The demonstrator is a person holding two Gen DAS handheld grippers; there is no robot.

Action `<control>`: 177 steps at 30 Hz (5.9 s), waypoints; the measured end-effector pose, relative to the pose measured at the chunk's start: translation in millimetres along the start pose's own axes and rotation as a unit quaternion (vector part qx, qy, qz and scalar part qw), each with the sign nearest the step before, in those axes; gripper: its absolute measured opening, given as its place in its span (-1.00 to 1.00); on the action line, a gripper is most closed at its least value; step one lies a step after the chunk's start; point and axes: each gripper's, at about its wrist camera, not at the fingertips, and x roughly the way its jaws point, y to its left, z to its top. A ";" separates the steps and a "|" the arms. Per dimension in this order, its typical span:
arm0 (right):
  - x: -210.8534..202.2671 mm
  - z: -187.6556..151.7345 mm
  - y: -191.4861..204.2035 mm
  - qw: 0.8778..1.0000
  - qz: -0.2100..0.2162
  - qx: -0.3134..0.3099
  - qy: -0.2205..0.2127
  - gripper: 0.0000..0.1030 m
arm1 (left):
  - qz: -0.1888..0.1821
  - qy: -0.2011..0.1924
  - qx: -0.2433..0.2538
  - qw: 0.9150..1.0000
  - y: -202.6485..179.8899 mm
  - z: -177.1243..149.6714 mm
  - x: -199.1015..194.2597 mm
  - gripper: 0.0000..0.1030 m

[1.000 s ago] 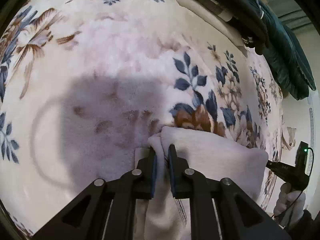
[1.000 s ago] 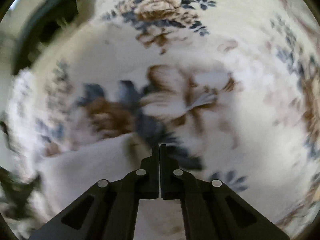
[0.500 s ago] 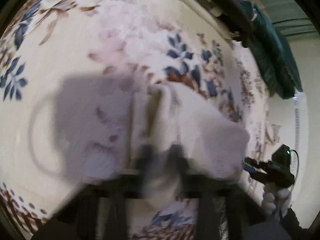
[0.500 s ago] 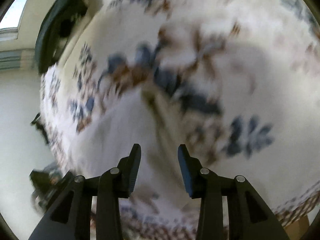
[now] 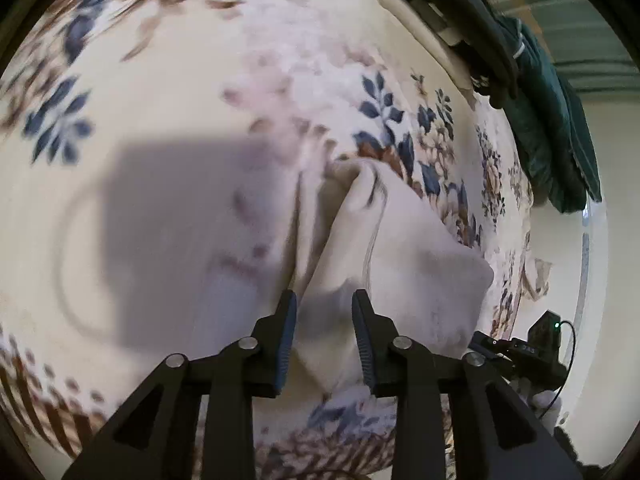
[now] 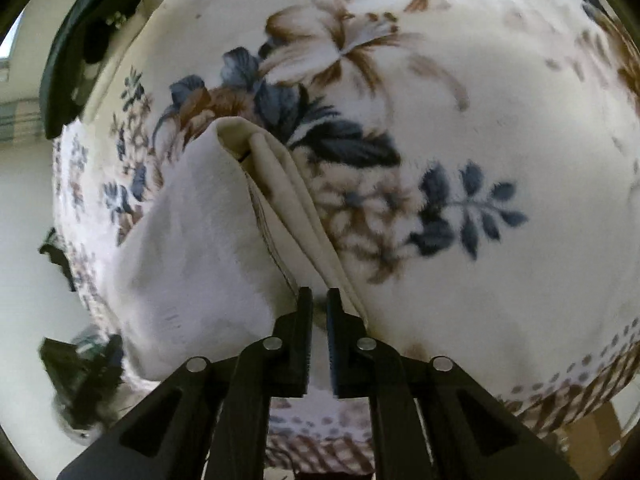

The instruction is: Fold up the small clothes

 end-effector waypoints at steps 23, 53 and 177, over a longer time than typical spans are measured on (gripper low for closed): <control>6.3 3.5 -25.4 0.996 0.078 -0.026 0.041 0.43 | -0.064 -0.032 -0.004 0.997 8.0 13.6 -0.9 0.25; -64.3 31.2 148.8 0.974 0.210 -0.076 0.024 -0.65 | -0.154 -0.041 0.082 0.984 -90.6 108.9 -32.5 -0.69; -666.1 -328.6 424.6 0.823 -0.141 -0.319 -0.449 1.00 | 0.191 -0.392 0.264 0.860 -426.3 -58.5 -380.6 1.00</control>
